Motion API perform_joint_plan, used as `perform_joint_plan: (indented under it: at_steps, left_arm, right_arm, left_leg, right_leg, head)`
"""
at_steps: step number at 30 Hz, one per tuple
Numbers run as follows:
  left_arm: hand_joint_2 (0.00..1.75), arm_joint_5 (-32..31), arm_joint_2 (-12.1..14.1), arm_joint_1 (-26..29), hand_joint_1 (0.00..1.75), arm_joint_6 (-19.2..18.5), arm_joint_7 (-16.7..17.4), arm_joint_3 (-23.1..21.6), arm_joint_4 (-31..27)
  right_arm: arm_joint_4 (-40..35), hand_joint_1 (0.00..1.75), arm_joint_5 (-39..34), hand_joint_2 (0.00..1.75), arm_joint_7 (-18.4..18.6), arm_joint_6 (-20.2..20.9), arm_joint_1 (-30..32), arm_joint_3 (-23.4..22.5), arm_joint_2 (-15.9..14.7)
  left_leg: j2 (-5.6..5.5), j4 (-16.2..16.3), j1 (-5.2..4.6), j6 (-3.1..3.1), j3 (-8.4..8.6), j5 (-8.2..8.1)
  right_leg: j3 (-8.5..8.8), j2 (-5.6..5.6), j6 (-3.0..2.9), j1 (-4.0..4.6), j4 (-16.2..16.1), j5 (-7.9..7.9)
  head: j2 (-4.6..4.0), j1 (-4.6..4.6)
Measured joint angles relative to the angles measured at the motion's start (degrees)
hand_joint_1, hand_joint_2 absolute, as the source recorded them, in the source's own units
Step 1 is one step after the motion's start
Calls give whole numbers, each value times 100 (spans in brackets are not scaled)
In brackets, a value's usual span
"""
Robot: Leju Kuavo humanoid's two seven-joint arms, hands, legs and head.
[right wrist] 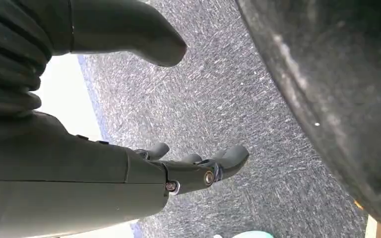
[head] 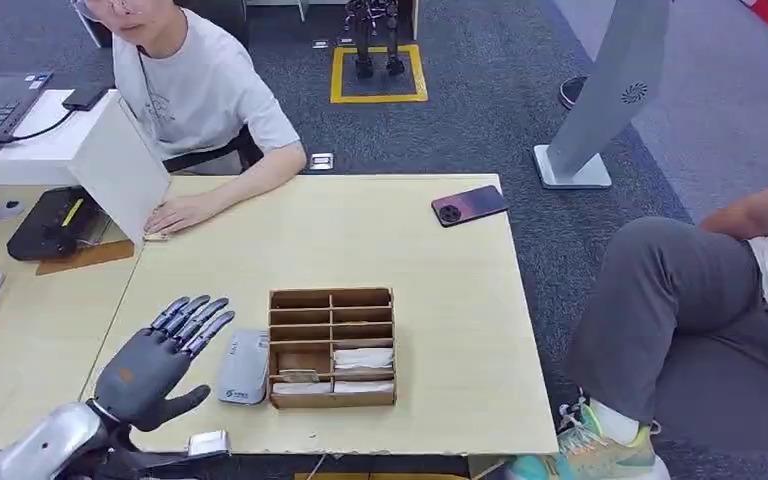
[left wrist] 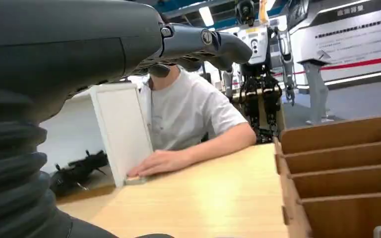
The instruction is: Pass the card to the sensor for recognition and then transmit it.
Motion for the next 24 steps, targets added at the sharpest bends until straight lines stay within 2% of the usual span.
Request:
perform_joint_plan:
  at_steps: [6, 9, 14, 24]
  left_arm:
    - [175, -70, -674, -364, 0, 94, 290, -343, 786]
    - [175, -100, -900, -448, 0, 118, 334, -393, 1013]
    - [175, -103, -1082, -504, 0, 125, 334, -461, 1221]
    - [175, -105, -1202, -543, 0, 129, 334, -465, 1365]
  right_arm:
    - [0, 0, 52, 175, 7, 2, -5, 0, 0]
    - [0, 0, 66, 175, 7, 2, -7, 0, 0]
    - [0, 0, 70, 175, 7, 0, -8, 0, 0]
    - [0, 0, 70, 175, 7, 2, -7, 0, 0]
  left_leg:
    - [1, 2, 0, 0, 2, 0]
    - [3, 1, 0, 0, 1, -1]
    - [4, 1, 1, 0, 2, -1]
    - [5, 1, 2, 0, 1, -1]
  right_leg:
    - [-1, 2, 0, 0, 0, 0]
    - [-3, 5, 0, 0, 0, 0]
    - [-4, 6, -1, 1, 0, -1]
    - [-3, 7, 0, 2, 0, -1]
  head:
    - [0, 2]
    - [0, 2]
    - [0, 0]
    - [0, 2]
